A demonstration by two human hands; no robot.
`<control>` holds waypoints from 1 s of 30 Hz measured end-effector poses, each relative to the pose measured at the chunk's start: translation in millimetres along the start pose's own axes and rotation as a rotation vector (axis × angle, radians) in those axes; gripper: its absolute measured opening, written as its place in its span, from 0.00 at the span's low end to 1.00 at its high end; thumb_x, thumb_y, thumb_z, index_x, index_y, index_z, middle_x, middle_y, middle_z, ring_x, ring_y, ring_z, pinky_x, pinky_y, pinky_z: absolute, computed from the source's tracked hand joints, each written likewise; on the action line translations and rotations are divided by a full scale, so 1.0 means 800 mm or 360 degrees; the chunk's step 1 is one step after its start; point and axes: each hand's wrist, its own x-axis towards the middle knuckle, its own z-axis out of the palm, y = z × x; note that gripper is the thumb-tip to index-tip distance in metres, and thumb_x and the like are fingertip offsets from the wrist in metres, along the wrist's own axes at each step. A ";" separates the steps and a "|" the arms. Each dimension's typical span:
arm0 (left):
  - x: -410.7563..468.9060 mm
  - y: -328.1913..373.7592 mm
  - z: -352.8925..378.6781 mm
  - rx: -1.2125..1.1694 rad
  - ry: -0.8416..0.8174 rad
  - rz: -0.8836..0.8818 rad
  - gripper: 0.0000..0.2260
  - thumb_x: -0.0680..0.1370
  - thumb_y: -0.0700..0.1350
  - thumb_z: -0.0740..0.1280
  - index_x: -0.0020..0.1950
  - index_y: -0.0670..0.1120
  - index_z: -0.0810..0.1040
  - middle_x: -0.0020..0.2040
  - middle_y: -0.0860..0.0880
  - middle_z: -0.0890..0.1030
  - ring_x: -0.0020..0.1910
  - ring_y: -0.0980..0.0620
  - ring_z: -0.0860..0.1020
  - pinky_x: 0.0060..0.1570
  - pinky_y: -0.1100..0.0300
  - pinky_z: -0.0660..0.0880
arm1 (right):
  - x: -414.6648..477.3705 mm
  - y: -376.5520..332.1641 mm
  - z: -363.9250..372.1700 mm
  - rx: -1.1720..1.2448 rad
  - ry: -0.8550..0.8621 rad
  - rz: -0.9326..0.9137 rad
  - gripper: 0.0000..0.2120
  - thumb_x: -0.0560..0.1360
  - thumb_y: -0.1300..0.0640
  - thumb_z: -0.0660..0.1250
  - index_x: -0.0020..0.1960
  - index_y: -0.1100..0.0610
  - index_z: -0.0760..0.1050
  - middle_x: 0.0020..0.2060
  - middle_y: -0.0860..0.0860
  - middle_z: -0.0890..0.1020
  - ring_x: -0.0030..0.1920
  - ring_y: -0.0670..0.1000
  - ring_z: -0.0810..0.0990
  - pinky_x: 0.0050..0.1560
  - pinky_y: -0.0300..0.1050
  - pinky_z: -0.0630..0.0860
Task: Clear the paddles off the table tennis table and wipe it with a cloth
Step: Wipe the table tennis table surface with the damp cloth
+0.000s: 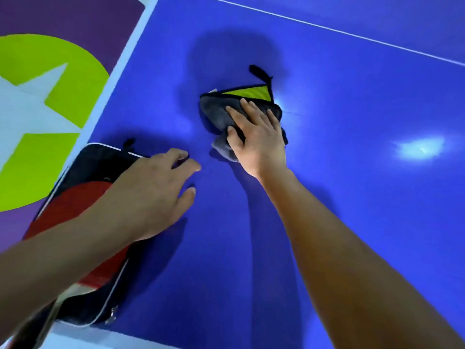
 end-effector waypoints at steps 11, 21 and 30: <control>-0.010 0.168 0.096 0.0008 -0.0061 -0.0099 0.27 0.81 0.59 0.58 0.79 0.58 0.57 0.82 0.46 0.53 0.80 0.43 0.55 0.75 0.47 0.60 | -0.157 0.275 -0.116 -0.0141 0.0348 0.0777 0.24 0.84 0.46 0.56 0.79 0.47 0.67 0.80 0.53 0.64 0.80 0.52 0.60 0.80 0.55 0.50; -0.040 0.180 0.121 -0.0032 0.0145 -0.0077 0.27 0.82 0.51 0.62 0.81 0.51 0.61 0.82 0.44 0.54 0.81 0.44 0.55 0.78 0.48 0.57 | -0.185 0.304 -0.136 -0.0169 0.0384 0.1086 0.25 0.84 0.47 0.53 0.80 0.49 0.63 0.81 0.56 0.61 0.80 0.57 0.58 0.80 0.60 0.49; -0.160 0.110 0.161 -0.0139 0.0523 -0.0296 0.26 0.79 0.52 0.58 0.76 0.45 0.70 0.79 0.41 0.64 0.79 0.39 0.60 0.74 0.43 0.60 | -0.150 0.185 -0.086 -0.0224 0.0425 0.1039 0.24 0.84 0.49 0.53 0.79 0.51 0.65 0.79 0.58 0.63 0.78 0.61 0.62 0.78 0.62 0.54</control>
